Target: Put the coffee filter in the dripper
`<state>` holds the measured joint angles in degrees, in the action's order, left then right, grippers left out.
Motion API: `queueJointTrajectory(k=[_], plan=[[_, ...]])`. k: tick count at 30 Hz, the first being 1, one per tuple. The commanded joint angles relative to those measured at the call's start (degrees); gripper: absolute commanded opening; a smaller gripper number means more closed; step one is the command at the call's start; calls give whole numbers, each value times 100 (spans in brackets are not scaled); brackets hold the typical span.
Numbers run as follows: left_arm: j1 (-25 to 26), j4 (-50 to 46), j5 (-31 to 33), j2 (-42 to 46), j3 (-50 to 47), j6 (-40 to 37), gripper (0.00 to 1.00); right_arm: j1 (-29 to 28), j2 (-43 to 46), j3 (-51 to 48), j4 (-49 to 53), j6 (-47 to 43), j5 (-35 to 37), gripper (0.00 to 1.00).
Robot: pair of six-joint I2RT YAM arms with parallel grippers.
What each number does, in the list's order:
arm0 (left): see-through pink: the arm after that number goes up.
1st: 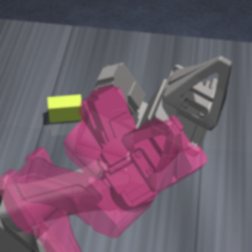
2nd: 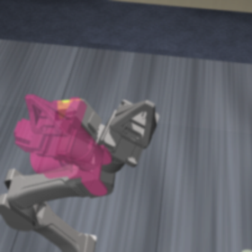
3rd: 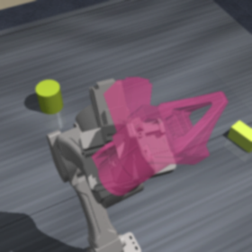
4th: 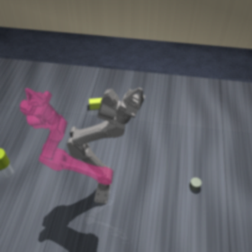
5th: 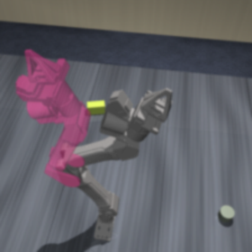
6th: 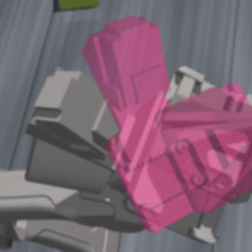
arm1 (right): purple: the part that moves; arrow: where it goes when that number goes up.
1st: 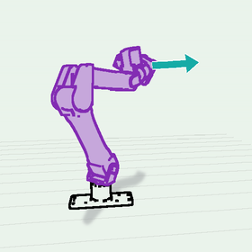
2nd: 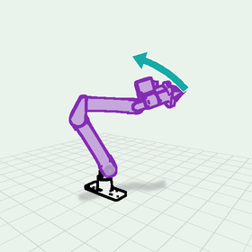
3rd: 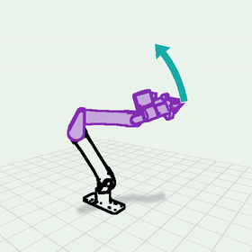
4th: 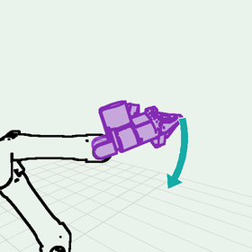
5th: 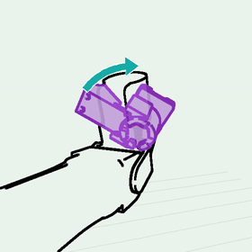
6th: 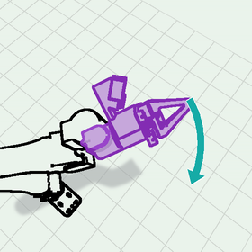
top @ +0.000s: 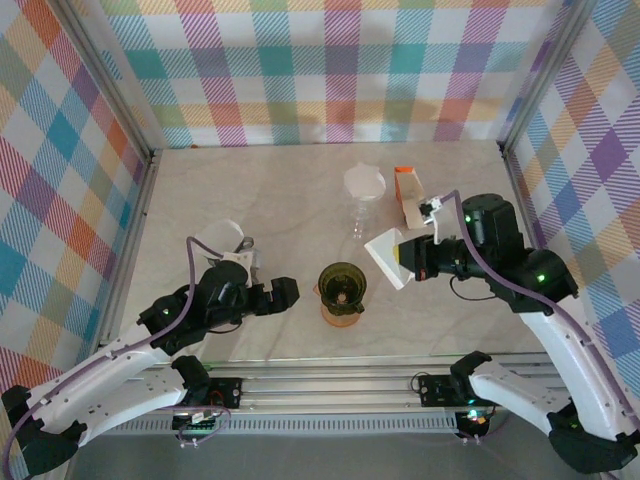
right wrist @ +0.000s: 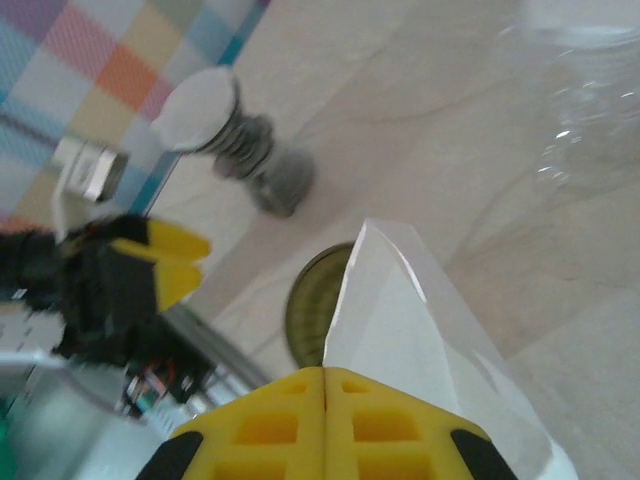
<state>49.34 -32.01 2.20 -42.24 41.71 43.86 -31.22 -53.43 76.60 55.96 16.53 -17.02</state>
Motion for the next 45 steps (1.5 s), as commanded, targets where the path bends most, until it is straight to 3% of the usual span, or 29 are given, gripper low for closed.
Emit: queueJointTrajectory(k=[1, 7, 16, 29, 45], plan=[[-8, -189, 93, 52, 219, -129, 100, -428, -404, 419, 886, -332, -59, 0], [-12, -309, 141, 141, 309, -158, 100, -1242, -1279, 1116, 1412, -443, 633, 0], [-12, -482, 195, 346, 345, -168, 100, -1751, -2387, 1741, 1752, -586, 1159, 0], [-15, -438, 113, 392, 302, -179, 100, -1913, -3676, 2647, 2183, -915, 919, 0], [-17, -423, 107, 412, 262, -185, 100, -2187, -4075, 2299, 1734, -780, 682, 0]])
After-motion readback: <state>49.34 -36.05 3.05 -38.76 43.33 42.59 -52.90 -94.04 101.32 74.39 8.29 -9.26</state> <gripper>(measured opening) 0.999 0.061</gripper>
